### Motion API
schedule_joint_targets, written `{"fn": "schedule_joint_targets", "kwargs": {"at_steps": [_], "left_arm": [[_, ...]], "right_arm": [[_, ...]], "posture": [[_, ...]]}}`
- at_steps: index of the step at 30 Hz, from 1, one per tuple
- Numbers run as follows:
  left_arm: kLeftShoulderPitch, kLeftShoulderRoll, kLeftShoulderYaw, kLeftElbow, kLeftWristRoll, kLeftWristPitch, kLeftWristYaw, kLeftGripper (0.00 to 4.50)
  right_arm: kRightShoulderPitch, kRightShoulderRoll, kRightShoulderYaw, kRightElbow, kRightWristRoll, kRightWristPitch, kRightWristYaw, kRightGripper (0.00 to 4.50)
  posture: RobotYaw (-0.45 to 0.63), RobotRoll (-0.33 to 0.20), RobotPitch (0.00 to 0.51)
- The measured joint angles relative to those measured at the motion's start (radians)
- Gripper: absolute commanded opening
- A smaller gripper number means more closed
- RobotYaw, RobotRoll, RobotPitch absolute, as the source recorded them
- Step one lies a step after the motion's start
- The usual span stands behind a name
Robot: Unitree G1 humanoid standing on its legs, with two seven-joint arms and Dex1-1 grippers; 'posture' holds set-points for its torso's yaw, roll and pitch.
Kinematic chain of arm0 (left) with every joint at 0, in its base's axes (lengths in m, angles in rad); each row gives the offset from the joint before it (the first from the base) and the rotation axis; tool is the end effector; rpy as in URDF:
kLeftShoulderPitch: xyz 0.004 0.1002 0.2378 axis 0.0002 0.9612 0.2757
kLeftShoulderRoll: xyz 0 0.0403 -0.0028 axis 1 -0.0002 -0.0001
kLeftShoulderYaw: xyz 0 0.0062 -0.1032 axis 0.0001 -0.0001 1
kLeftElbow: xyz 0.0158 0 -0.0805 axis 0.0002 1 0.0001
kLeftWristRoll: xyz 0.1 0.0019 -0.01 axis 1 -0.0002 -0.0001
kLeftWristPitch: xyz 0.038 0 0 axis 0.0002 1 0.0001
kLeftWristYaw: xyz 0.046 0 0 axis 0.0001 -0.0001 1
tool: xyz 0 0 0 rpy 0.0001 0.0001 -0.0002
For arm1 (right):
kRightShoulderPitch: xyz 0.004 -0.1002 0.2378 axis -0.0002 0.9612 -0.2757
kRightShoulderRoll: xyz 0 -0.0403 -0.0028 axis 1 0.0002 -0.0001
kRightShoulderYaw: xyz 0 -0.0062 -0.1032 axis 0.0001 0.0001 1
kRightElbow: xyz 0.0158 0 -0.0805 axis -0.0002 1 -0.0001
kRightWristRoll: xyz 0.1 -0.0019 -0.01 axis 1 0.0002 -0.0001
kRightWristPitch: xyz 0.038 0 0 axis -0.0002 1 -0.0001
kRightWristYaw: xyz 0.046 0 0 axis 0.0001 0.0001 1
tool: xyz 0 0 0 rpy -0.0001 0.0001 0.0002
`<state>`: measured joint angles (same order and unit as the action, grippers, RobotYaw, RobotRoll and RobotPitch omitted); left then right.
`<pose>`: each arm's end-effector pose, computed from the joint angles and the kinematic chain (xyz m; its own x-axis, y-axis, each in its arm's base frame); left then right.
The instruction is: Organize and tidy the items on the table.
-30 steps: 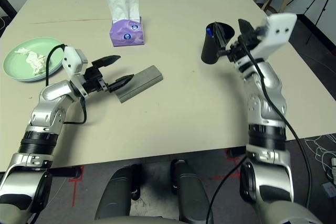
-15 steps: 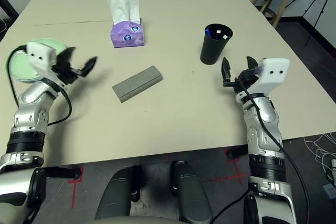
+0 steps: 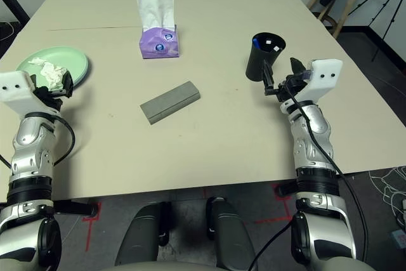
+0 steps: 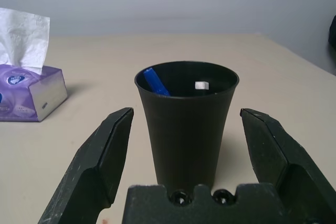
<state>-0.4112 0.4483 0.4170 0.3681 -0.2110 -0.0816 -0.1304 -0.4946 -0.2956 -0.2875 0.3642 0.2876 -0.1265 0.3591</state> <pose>0.2588 0.3024 0.1255 0.9274 0.2643 0.2646 -0.2889 0.9556 0.0584 0.2862 -0.2419 0.1224 0.9350 0.1183 0.3344 -0.1314 0.9912 0.0169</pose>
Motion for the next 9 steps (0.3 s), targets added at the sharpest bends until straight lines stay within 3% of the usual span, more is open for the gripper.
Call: {"fn": "schedule_joint_targets", "kwargs": {"at_steps": [9], "left_arm": [[0.007, 0.000, 0.004, 0.006, -0.040, -0.001, -0.056, 4.50]], "right_arm": [[0.006, 0.000, -0.003, 0.001, -0.002, -0.006, -0.040, 4.47]], "posture": [[0.06, 0.000, 0.129]]}}
